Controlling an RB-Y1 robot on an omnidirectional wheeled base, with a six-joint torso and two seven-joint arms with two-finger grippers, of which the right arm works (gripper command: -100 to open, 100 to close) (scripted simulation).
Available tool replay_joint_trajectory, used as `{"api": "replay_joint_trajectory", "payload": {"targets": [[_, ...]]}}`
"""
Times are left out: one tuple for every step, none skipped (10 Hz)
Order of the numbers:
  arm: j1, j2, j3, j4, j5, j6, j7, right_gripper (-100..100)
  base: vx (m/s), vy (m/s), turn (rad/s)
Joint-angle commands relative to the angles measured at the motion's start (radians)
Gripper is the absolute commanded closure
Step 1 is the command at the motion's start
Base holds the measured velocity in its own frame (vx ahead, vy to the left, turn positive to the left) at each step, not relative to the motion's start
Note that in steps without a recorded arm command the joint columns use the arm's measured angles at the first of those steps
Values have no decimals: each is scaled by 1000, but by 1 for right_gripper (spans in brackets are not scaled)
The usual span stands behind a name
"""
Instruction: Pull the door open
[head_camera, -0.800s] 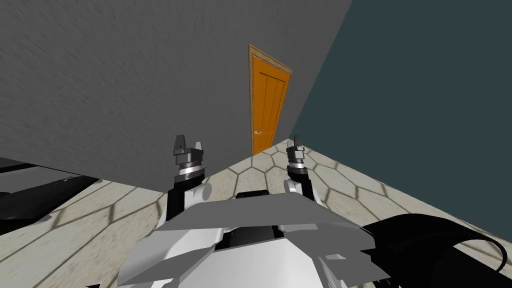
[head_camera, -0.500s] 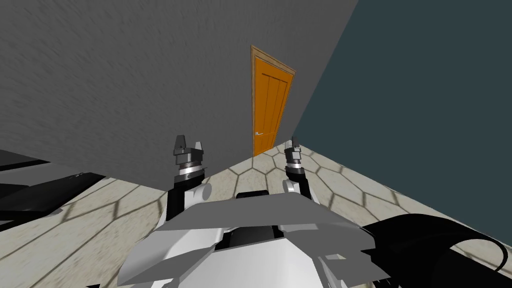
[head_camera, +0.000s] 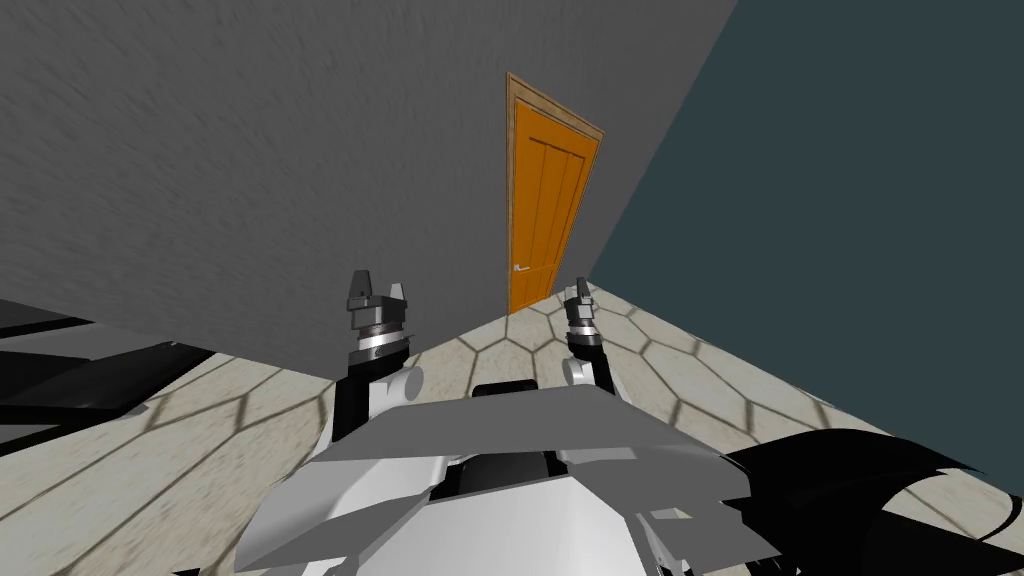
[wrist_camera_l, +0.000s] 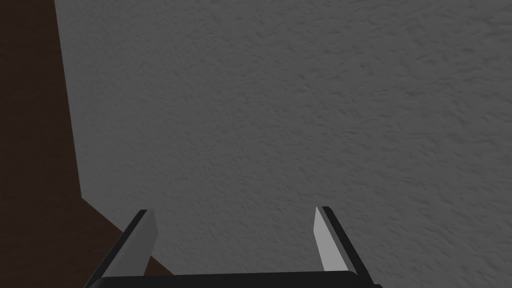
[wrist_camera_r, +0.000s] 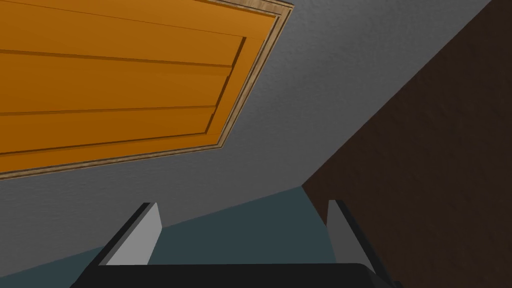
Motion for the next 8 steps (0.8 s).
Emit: {"api": "replay_joint_trajectory", "payload": {"targets": [[-9,-6,3,32,-8,-8,-1,-100,79,-27,87],[-18,-11,4,55,-14,-13,-3,-100,79,-50,84],[-26,-16,5,78,-20,-18,-4,-100,86,-47,109],[-34,-21,5,101,-26,-24,-5,-100,94,-47,83],[-42,-26,6,124,-33,-29,-7,-100,102,-35,94],[-52,-31,7,151,-40,-35,-9,-100,91,-37,111],[-62,-36,8,178,-47,-42,-10,-100,78,-59,97],[-71,-41,8,205,-54,-48,-12,-100,94,-54,109]]}}
